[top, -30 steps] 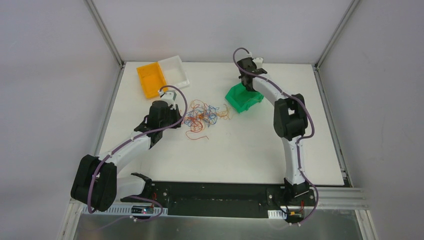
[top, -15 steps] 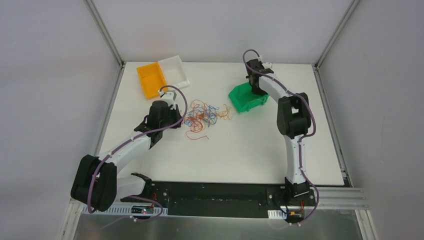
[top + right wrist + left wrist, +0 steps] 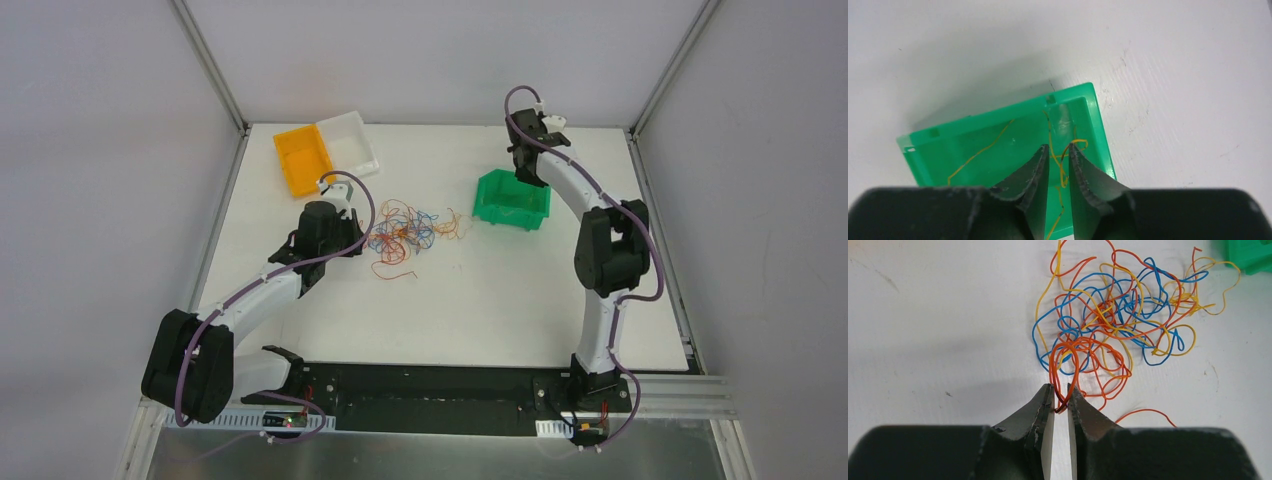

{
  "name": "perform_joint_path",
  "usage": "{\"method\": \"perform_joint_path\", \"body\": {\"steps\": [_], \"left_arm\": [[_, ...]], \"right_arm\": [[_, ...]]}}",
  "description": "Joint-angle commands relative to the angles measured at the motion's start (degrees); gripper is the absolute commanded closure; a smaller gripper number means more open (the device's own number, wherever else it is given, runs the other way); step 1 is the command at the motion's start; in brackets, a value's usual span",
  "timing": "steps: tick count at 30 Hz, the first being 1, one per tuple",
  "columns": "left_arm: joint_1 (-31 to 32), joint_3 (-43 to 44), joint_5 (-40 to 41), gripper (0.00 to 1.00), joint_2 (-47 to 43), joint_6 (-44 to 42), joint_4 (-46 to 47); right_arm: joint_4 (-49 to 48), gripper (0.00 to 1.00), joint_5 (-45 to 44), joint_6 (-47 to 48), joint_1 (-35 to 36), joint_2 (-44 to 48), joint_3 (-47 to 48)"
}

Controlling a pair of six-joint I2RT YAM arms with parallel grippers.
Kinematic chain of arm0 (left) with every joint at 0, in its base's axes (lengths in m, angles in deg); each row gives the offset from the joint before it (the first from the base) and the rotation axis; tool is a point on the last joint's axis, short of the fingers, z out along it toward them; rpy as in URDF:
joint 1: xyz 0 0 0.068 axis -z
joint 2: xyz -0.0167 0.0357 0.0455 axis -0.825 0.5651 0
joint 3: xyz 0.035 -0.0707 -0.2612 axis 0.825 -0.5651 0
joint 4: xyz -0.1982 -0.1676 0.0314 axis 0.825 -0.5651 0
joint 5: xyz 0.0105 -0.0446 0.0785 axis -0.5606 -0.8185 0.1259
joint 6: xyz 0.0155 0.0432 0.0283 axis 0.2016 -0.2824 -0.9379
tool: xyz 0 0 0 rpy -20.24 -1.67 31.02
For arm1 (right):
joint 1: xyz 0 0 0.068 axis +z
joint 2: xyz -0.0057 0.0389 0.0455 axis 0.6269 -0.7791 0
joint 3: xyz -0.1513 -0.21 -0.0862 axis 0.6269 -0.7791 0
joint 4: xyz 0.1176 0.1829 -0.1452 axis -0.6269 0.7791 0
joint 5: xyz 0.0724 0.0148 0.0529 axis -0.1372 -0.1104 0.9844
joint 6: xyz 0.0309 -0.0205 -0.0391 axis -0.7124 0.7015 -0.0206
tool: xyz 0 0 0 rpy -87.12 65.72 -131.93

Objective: Untangle the cables
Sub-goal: Place the cable in the bin.

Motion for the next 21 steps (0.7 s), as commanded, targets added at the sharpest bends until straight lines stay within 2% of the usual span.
{"method": "perform_joint_path", "body": {"steps": [1, 7, 13, 18, 21], "left_arm": [[0.71, 0.04, 0.4, 0.83, -1.83, -1.68, 0.67], [0.84, 0.25, 0.24, 0.83, -1.45, -1.78, 0.66], [1.13, 0.39, 0.14, 0.83, -1.67, -1.92, 0.36], [1.37, 0.46, 0.45, 0.83, -1.88, -2.16, 0.17], [1.41, 0.44, 0.44, 0.83, -1.88, -2.15, 0.11]], "right_arm": [[2.03, 0.75, -0.95, 0.52, 0.33, 3.62, 3.81], [1.65, 0.48, 1.68, -1.01, 0.32, 8.94, 0.7], [-0.21, 0.45, 8.32, -1.27, 0.32, 16.03, -7.08], [-1.65, 0.43, 21.81, -2.15, 0.5, 20.89, -14.44], [-5.97, 0.41, 28.21, -3.16, 1.49, 24.73, -20.25]]}}
